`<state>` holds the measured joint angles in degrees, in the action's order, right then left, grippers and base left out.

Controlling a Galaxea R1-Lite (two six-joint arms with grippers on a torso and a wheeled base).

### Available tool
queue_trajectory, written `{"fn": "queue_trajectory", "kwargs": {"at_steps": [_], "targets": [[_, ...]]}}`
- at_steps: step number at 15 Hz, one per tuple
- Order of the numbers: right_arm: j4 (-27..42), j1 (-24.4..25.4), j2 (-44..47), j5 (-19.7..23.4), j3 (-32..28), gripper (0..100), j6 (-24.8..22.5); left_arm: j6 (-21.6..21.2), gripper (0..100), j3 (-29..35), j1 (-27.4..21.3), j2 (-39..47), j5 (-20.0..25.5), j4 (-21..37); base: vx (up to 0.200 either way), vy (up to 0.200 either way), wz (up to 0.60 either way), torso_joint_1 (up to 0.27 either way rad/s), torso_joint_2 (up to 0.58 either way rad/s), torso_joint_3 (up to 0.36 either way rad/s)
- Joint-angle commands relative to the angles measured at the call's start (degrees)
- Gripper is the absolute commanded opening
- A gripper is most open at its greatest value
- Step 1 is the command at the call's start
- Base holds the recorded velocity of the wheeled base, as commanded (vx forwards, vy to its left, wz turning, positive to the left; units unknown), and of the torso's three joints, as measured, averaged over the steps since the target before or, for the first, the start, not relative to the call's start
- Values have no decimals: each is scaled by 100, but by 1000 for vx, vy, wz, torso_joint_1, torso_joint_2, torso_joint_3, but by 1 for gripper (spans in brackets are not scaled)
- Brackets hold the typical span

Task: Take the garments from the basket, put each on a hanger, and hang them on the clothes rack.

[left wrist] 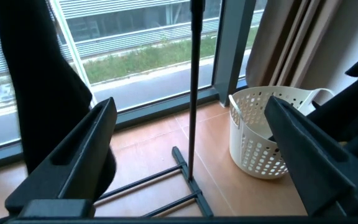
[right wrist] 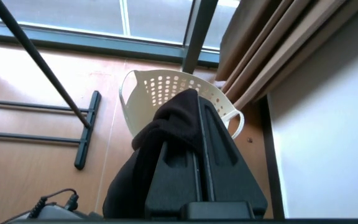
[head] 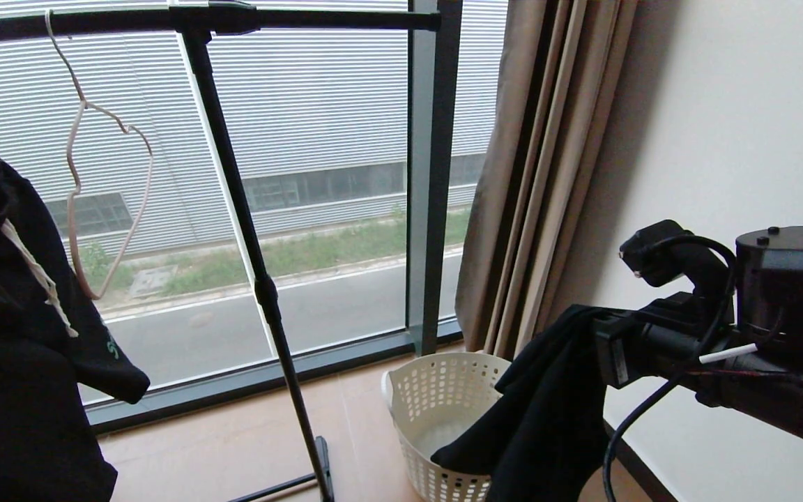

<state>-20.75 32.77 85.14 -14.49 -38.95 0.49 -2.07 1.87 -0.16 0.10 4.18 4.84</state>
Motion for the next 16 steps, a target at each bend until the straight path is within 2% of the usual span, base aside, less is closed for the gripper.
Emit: {"fn": "queue_trajectory", "kwargs": {"at_steps": [1,5,7,16], "targets": [[1,1,-41,-1,54,0,-5,-12,100,-2,-2,-1,-5,-1,0,0,0,22,-80,-36],[-43,1,-50,43,203,0,4,-4,100,-2,-2,8,4,-1,0,0,0,0,0,0],[-386,1,-6,34,318,0,-14,14,100,7,-2,-1,4,-1,0,0,0,0,0,0],[-571,1,-32,43,450,0,-75,23,100,7,-2,-1,4,-1,0,0,0,169,-441,-286]]}}
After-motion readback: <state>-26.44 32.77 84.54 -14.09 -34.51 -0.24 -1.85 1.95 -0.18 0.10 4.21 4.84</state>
